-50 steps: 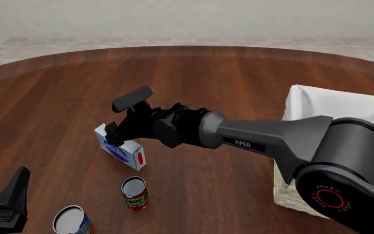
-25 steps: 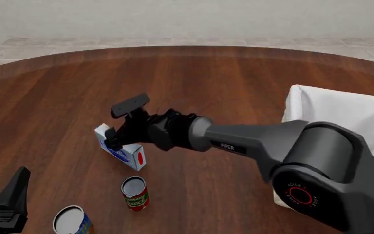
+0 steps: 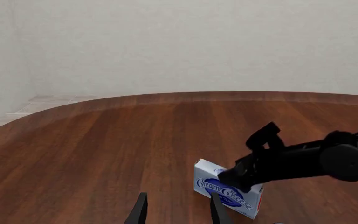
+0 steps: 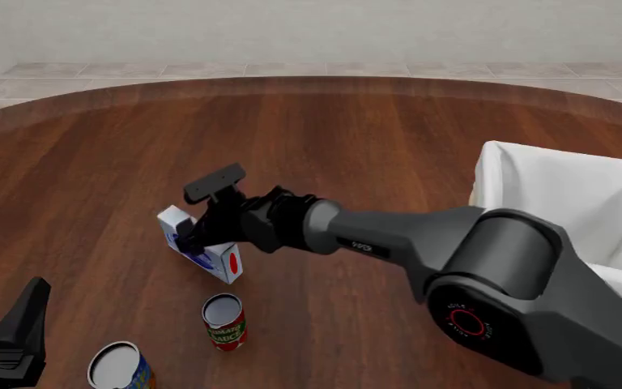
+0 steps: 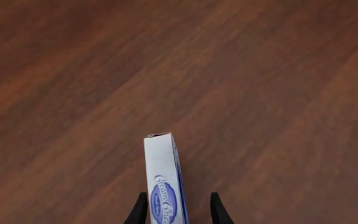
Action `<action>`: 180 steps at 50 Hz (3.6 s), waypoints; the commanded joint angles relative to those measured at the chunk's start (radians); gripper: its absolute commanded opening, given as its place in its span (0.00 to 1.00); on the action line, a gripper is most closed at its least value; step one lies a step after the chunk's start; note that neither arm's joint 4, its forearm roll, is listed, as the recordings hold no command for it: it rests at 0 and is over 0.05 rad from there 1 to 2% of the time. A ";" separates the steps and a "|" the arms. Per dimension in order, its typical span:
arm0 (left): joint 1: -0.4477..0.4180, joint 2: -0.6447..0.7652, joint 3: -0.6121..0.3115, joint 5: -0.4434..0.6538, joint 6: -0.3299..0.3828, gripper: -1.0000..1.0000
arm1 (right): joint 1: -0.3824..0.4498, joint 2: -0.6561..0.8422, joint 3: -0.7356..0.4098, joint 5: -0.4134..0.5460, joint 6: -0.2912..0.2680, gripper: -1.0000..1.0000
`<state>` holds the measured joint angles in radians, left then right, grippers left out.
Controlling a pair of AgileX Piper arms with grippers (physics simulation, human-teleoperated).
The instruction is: Pick up the cream cheese box, and put it in the basket.
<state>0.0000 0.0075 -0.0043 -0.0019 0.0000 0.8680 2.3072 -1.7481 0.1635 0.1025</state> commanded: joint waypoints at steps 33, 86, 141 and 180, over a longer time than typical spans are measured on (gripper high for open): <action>0.000 0.000 0.000 0.000 0.000 1.00 | 0.038 0.073 -0.051 0.023 0.003 1.00; 0.000 0.000 0.000 0.000 0.000 1.00 | 0.021 0.033 -0.045 0.034 -0.013 0.00; 0.000 0.000 0.000 0.000 0.000 1.00 | -0.010 -0.076 -0.006 0.036 -0.015 0.00; 0.000 0.000 0.000 0.000 0.000 1.00 | -0.017 -0.234 0.116 -0.016 0.002 0.00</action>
<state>0.0000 0.0075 -0.0043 -0.0019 0.0000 0.8545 2.1133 -1.6541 0.1608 0.0912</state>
